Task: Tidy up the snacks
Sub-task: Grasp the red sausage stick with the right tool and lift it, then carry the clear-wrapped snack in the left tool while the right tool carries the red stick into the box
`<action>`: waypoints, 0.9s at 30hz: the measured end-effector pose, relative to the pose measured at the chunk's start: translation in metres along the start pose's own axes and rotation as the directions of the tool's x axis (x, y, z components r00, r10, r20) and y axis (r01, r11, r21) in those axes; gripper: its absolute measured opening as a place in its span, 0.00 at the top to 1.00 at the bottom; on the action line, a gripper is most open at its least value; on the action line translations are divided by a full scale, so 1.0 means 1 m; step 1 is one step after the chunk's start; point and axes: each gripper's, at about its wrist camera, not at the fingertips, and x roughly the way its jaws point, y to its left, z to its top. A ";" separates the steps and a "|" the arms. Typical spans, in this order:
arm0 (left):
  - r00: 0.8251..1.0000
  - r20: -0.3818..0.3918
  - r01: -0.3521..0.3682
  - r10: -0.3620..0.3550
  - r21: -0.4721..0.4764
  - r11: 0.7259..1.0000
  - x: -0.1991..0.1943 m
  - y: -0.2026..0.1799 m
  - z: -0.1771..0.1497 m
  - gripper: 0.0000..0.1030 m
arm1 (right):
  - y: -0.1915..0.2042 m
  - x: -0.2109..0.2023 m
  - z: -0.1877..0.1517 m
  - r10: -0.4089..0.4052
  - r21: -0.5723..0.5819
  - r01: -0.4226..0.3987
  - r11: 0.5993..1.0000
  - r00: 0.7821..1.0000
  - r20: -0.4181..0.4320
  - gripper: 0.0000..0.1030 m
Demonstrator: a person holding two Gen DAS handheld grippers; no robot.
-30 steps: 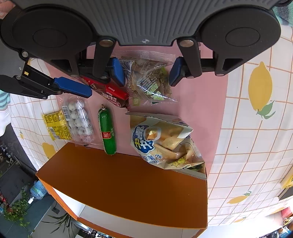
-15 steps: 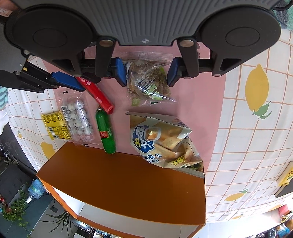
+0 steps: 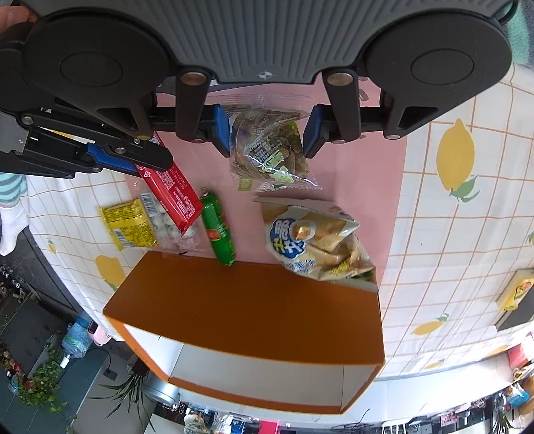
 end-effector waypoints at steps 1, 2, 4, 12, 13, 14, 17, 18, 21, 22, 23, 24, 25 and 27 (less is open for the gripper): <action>1.000 0.010 0.003 -0.003 0.001 1.000 -0.004 -0.001 0.001 0.51 | 0.000 -0.003 0.001 0.001 0.005 -0.001 1.000 1.000 0.008 0.91; 1.000 0.020 0.006 -0.006 0.002 1.000 -0.008 -0.002 0.000 0.51 | 0.000 -0.006 0.001 0.001 0.009 -0.001 1.000 1.000 0.013 0.91; 0.999 0.041 0.014 -0.014 0.000 1.000 -0.016 -0.004 0.002 0.51 | -0.001 -0.012 0.003 0.002 0.018 -0.002 1.000 1.000 0.025 0.91; 0.991 0.132 0.024 -0.025 0.011 1.000 -0.042 -0.010 0.022 0.51 | -0.004 -0.031 0.020 -0.012 0.018 0.010 1.000 0.998 0.069 0.91; 0.989 0.143 0.025 -0.027 0.015 1.000 -0.044 -0.011 0.026 0.51 | -0.004 -0.034 0.023 -0.012 0.016 0.011 1.000 0.997 0.075 0.91; 0.988 0.152 0.025 -0.028 0.019 0.999 -0.046 -0.012 0.030 0.51 | -0.005 -0.035 0.026 -0.012 0.014 0.011 1.000 0.997 0.080 0.91; 0.983 0.183 0.024 -0.030 0.036 0.999 -0.051 -0.016 0.044 0.51 | -0.005 -0.041 0.039 -0.020 -0.004 0.021 1.000 0.995 0.099 0.91; 0.981 0.194 0.024 -0.031 0.042 0.999 -0.053 -0.017 0.048 0.51 | -0.006 -0.043 0.043 -0.027 -0.013 0.028 1.000 0.994 0.108 0.91; 0.974 0.223 0.022 -0.035 0.059 0.998 -0.056 -0.020 0.062 0.51 | -0.008 -0.047 0.058 -0.044 -0.032 0.049 0.998 0.991 0.128 0.91; 0.973 0.230 0.021 -0.036 0.064 0.998 -0.056 -0.021 0.067 0.51 | -0.008 -0.048 0.063 -0.048 -0.037 0.054 0.998 0.990 0.135 0.91; 0.971 0.236 0.020 -0.035 0.068 0.997 -0.055 -0.022 0.071 0.51 | -0.009 -0.049 0.068 -0.050 -0.041 0.057 0.998 0.989 0.140 0.91; 0.970 0.241 0.017 -0.034 0.073 0.997 -0.054 -0.023 0.076 0.51 | -0.010 -0.049 0.075 -0.051 -0.045 0.058 0.997 0.988 0.145 0.91; 0.969 0.247 0.014 -0.032 0.078 0.997 -0.053 -0.023 0.080 0.51 | -0.011 -0.049 0.080 -0.052 -0.049 0.060 0.997 0.987 0.150 0.91; 0.966 0.256 0.006 -0.027 0.084 0.996 -0.051 -0.021 0.089 0.51 | -0.012 -0.048 0.092 -0.057 -0.059 0.067 0.996 0.985 0.163 0.91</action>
